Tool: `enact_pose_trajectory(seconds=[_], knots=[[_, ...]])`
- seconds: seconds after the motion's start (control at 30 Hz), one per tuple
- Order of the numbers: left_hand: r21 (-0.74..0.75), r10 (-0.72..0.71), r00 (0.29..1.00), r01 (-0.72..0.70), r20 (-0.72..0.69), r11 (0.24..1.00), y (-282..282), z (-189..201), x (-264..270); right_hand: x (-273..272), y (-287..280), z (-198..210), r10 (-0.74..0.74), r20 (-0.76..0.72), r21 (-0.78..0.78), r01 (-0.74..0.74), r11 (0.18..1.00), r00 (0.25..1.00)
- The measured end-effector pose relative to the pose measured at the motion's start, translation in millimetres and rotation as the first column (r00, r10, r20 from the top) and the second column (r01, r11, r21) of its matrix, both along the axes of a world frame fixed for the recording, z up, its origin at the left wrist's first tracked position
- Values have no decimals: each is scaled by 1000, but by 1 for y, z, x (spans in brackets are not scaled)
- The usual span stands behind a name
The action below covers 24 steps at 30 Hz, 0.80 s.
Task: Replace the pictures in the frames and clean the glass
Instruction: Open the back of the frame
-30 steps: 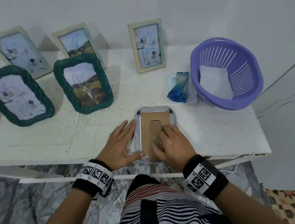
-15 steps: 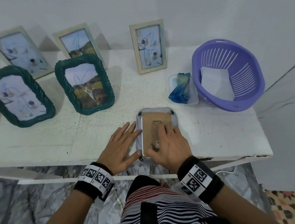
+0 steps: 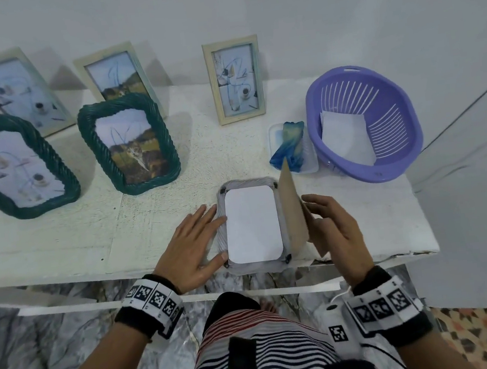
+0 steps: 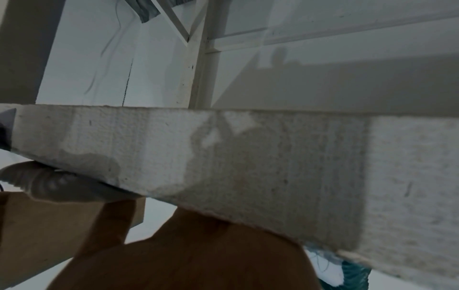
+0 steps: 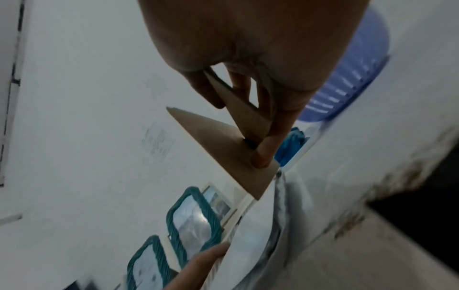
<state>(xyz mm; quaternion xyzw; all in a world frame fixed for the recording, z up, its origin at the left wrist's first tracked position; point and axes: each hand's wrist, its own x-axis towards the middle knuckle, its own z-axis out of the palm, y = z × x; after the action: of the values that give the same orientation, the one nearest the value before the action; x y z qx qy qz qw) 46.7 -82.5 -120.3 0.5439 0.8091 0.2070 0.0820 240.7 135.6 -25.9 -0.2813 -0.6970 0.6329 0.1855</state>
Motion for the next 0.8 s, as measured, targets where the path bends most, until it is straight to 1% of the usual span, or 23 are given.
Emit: enact_pose_trajectory(seconds=[0.07,0.1,0.13,0.17,0.2,0.27,0.3,0.33,0.43,0.5,0.63,0.67,0.7,0.73,0.77,0.8], knots=[[6,0,1000,0,3,1000,0,-1,0,11,10,4,0,-37,-10,0,1000,999],[9,0,1000,0,7,1000,0,-1,0,16,16,3,8,-28,14,-7,1000,1000],[13,0,1000,-1,10,1000,0,-1,0,21,21,2,14,3,82,-14,997,1000],[14,1,1000,-1,11,1000,0,-1,0,25,26,0,12,52,196,-22,980,999],[14,1,1000,-1,10,1000,0,-1,0,29,30,-3,6,105,337,-41,941,994],[13,2,1000,-2,10,1000,0,-1,0,32,34,-6,0,189,573,-110,812,982],[13,3,1000,-3,11,1000,0,-2,0,31,34,-8,-3,229,641,-148,753,973],[13,3,1000,-3,11,1000,0,-2,-1,29,32,-11,-12,276,677,-185,712,961],[8,3,1000,-3,9,1000,0,-3,-1,24,25,-29,-64,389,750,-275,602,919],[4,4,1000,-4,10,1000,0,-4,-1,21,19,-41,-128,478,783,-356,511,869],[9,9,1000,-9,6,1000,0,-2,-1,17,13,-44,-245,567,803,-461,377,786],[7,11,1000,-11,4,1000,0,-2,-1,13,12,-42,-273,575,806,-475,354,771],[6,10,1000,-10,3,1000,0,-1,0,8,11,-40,-289,574,808,-475,347,766],[4,11,1000,-11,3,1000,0,-1,0,2,8,-37,-274,569,809,-468,356,775],[3,12,1000,-12,4,1000,0,-1,0,-4,5,-34,-221,558,806,-460,372,800],[2,12,1000,-12,5,1000,0,-1,0,-10,0,-31,-131,540,801,-461,383,831]])
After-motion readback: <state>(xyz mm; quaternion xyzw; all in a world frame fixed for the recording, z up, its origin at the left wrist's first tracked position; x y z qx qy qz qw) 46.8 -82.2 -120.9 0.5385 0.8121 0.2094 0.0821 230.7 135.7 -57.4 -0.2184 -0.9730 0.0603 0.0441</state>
